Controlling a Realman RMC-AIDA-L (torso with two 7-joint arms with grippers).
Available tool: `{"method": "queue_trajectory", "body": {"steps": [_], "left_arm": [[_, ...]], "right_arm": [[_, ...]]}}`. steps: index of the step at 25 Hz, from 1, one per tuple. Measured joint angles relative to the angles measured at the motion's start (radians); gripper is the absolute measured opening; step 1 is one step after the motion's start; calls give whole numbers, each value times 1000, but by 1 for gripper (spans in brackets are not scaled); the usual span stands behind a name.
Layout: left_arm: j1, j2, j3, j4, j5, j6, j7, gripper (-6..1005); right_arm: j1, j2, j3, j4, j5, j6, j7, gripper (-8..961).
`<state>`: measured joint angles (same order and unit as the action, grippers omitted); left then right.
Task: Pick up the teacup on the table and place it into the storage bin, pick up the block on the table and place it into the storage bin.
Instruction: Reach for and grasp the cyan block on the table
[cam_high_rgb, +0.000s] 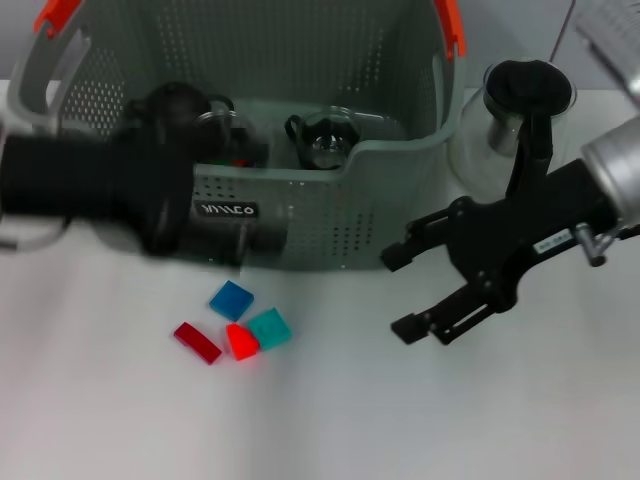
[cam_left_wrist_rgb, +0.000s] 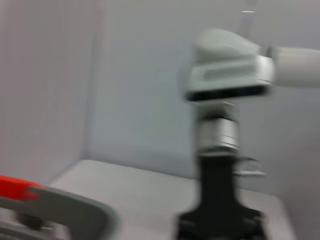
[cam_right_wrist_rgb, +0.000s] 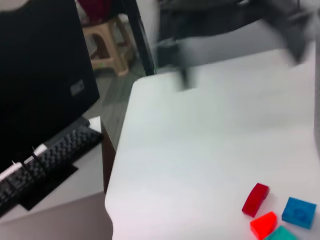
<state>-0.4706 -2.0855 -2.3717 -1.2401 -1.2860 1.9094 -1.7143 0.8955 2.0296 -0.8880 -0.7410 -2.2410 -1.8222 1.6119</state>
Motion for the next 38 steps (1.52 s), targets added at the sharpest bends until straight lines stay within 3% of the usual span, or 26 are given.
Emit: {"method": "queue_trajectory", "body": {"steps": [5, 9, 14, 20, 30, 38], "left_arm": [[42, 27, 7, 113, 15, 71, 115, 939], [60, 70, -7, 223, 29, 62, 154, 939], [84, 102, -71, 323, 36, 59, 204, 938], [111, 112, -91, 351, 79, 59, 224, 938], [107, 106, -92, 378, 121, 57, 245, 939], [96, 105, -85, 396, 123, 56, 252, 938]], "right_arm": [[32, 31, -74, 1, -20, 56, 29, 911], [67, 63, -169, 2, -20, 139, 57, 911], [133, 75, -322, 72, 4, 287, 101, 913], [193, 81, -478, 130, 48, 398, 147, 913], [238, 90, -847, 133, 171, 627, 254, 911], [233, 93, -978, 135, 234, 767, 276, 911]]}}
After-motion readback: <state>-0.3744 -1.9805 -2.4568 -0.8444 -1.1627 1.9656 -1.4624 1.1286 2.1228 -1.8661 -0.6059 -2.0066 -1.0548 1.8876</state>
